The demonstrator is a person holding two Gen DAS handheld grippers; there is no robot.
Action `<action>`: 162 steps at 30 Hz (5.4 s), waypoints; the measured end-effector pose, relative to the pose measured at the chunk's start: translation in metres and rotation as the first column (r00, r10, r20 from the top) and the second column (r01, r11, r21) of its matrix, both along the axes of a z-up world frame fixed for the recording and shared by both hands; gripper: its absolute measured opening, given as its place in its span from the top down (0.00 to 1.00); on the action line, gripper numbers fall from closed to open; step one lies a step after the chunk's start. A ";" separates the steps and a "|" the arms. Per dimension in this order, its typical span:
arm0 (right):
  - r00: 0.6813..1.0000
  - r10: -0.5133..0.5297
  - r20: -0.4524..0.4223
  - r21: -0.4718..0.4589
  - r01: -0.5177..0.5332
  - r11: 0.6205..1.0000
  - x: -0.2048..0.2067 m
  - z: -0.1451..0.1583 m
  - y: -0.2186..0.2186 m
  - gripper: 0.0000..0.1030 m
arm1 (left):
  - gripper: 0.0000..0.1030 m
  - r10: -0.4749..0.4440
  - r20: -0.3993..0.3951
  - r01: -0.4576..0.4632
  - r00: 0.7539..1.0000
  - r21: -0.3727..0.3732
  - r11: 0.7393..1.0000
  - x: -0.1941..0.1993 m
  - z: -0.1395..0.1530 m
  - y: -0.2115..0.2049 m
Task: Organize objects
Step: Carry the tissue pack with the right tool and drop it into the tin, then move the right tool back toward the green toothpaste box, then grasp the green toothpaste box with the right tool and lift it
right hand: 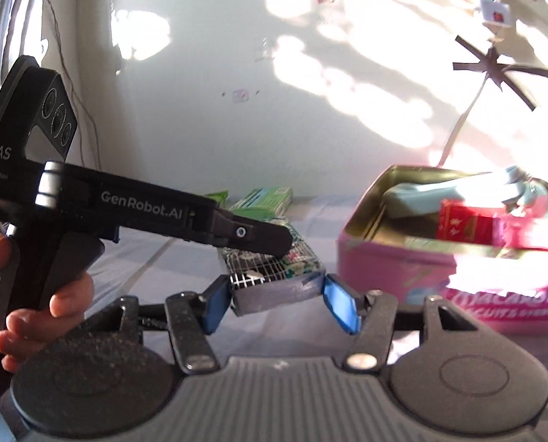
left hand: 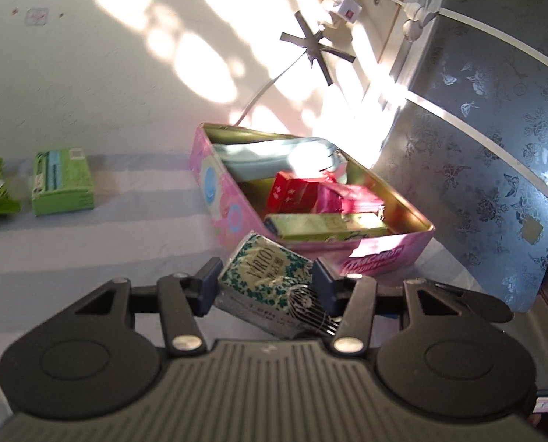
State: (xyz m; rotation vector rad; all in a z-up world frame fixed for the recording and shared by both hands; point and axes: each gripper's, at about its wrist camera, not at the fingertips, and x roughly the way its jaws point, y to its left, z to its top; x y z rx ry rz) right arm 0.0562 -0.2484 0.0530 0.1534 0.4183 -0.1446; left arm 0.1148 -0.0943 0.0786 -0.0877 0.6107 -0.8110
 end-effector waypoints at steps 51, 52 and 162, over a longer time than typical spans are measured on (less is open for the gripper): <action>0.929 -0.362 -0.070 0.234 0.368 0.900 -0.064 -0.033 -0.067 0.35 | 0.30 0.188 0.166 -0.235 0.968 0.341 0.910 -0.040 -0.036 -0.053; 0.930 -0.360 -0.074 0.233 0.367 0.900 -0.063 -0.033 -0.065 0.34 | 0.28 0.194 0.171 -0.243 0.966 0.343 0.907 -0.040 -0.037 -0.051; 0.944 -0.098 -0.314 0.003 0.104 0.995 0.313 -0.053 0.021 0.20 | 0.05 0.714 0.018 -0.698 0.699 0.235 0.677 0.062 -0.064 0.172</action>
